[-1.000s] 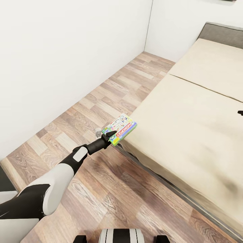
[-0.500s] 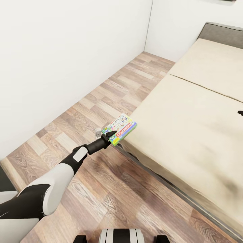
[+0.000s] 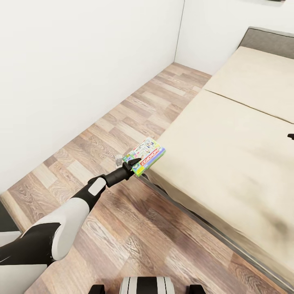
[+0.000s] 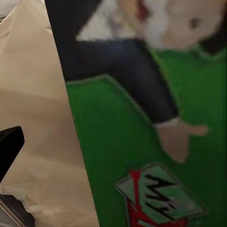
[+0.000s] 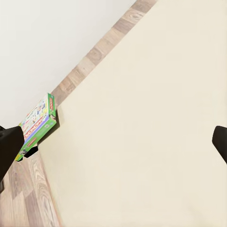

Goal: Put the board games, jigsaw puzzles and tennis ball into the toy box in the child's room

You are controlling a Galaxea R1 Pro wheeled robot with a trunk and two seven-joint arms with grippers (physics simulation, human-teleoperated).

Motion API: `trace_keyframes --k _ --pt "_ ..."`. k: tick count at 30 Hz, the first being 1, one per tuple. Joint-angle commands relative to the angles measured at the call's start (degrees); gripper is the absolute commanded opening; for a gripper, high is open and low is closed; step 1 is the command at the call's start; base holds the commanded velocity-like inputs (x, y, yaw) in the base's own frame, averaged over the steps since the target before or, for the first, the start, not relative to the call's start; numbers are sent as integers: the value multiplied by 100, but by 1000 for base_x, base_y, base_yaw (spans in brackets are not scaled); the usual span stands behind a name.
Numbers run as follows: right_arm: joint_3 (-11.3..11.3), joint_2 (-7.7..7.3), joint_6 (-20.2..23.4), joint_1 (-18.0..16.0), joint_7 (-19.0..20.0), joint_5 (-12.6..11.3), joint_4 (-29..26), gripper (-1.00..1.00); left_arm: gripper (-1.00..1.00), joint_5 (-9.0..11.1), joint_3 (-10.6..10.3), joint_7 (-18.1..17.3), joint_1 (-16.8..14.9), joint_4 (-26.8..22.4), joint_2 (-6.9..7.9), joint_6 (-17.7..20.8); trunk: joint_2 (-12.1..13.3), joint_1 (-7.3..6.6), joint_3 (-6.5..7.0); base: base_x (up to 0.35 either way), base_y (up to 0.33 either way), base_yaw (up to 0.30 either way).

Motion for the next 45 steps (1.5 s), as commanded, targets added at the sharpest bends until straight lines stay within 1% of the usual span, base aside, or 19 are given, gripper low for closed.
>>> trace_keyframes --k 1,2,3,11,22,30,42,45 --pt "-1 1 28 -3 14 -3 2 100 100 -12 47 -13 -1 1 -5 45 -1 -1 -3 0 0 -10" --pt "-1 1 28 -3 14 -3 2 100 100 -12 47 -13 -1 1 -5 45 -1 -1 -3 0 0 -10" --pt "-1 2 28 -3 14 -3 2 100 -100 -12 45 -18 -1 1 -5 41 -1 -1 -3 0 0 -8" --pt "-1 39 21 -1 11 -2 5 100 -100 -9 40 -38 2 -3 -14 25 -1 -1 -3 0 0 -4" --pt "-1 44 18 -1 6 -3 3 100 -100 -2 31 -71 15 -45 -36 19 -1 -1 -3 0 0 0" --pt "-1 47 19 -2 6 -3 -12 100 -100 -9 24 -307 36 -91 -28 16 -1 -1 -3 0 0 0" --pt "-1 59 37 -1 3 5 -88 100 -100 -11 3 -479 77 -171 -24 8 -1 -1 -3 0 0 0" --pt "26 76 136 67 13 1 -223 100 -100 -18 -22 -626 147 -343 -26 14 -1 -1 -3 0 0 0"
